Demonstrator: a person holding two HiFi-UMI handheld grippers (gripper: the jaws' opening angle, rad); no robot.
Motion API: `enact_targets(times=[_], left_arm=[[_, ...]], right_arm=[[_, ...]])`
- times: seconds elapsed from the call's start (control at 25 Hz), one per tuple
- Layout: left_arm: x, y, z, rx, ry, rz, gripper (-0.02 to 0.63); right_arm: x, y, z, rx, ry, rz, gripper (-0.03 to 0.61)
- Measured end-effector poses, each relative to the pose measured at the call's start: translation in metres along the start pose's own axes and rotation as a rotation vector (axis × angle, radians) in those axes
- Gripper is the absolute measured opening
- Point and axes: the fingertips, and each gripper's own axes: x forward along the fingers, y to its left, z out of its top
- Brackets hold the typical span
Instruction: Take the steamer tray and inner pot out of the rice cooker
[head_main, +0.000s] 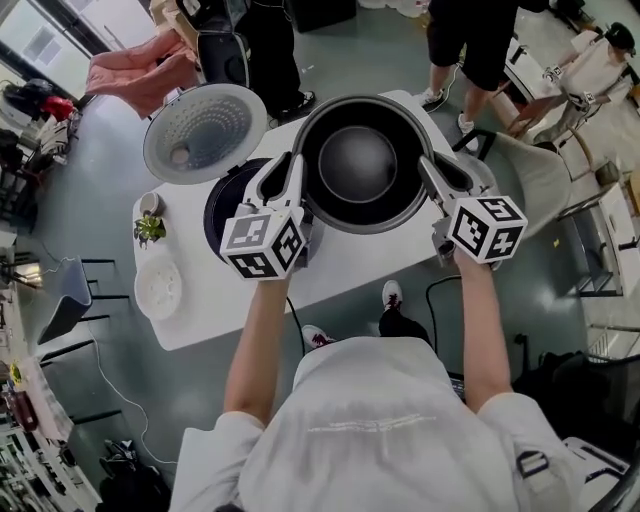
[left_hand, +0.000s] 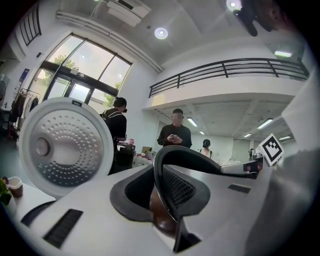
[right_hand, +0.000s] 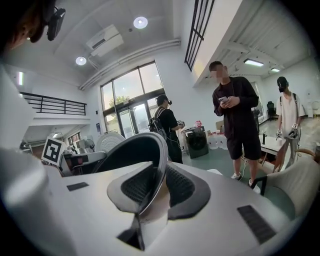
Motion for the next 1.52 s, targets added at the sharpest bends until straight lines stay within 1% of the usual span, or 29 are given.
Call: enact_targets(times=[0.12, 0.28, 0.4, 0.56, 0.64, 0.76, 0.92, 1.08, 1.28, 1.52], left_arm=[[0.021, -0.018, -0.021, -0.018, 0.034, -0.012, 0.067], [0.048, -0.03, -0.055, -0.114, 0.072, -0.032, 0.067], [0.065, -0.036, -0.086, -0.154, 0.124, -0.026, 0.067], [0.087, -0.044, -0.126, -0.189, 0.202, 0.006, 0.067], [0.094, -0.044, -0.147, -0.225, 0.232, 0.029, 0.067], [0.105, -0.042, -0.171, -0.283, 0.256, 0.06, 0.067], [0.118, -0.036, -0.201, -0.324, 0.278, 0.095, 0.067], [0.126, -0.023, -0.214, -0.334, 0.292, 0.125, 0.067], [0.136, -0.018, -0.22, -0.348, 0.287, 0.17, 0.067], [0.143, -0.01, -0.225, -0.332, 0.29, 0.203, 0.067]], right_arm=[[-0.004, -0.032, -0.01, 0.028, 0.02, -0.013, 0.092], [0.001, -0.071, -0.034, 0.057, 0.081, -0.026, 0.092], [0.007, -0.096, -0.052, 0.071, 0.131, -0.021, 0.092], [0.016, -0.129, -0.071, 0.089, 0.185, -0.008, 0.08], [0.025, -0.141, -0.082, 0.096, 0.22, 0.004, 0.075], [0.041, -0.159, -0.095, 0.095, 0.26, 0.025, 0.069], [0.062, -0.179, -0.122, 0.09, 0.318, 0.049, 0.069], [0.081, -0.185, -0.14, 0.09, 0.367, 0.068, 0.069], [0.092, -0.195, -0.151, 0.091, 0.408, 0.086, 0.069], [0.105, -0.198, -0.161, 0.11, 0.434, 0.094, 0.08]])
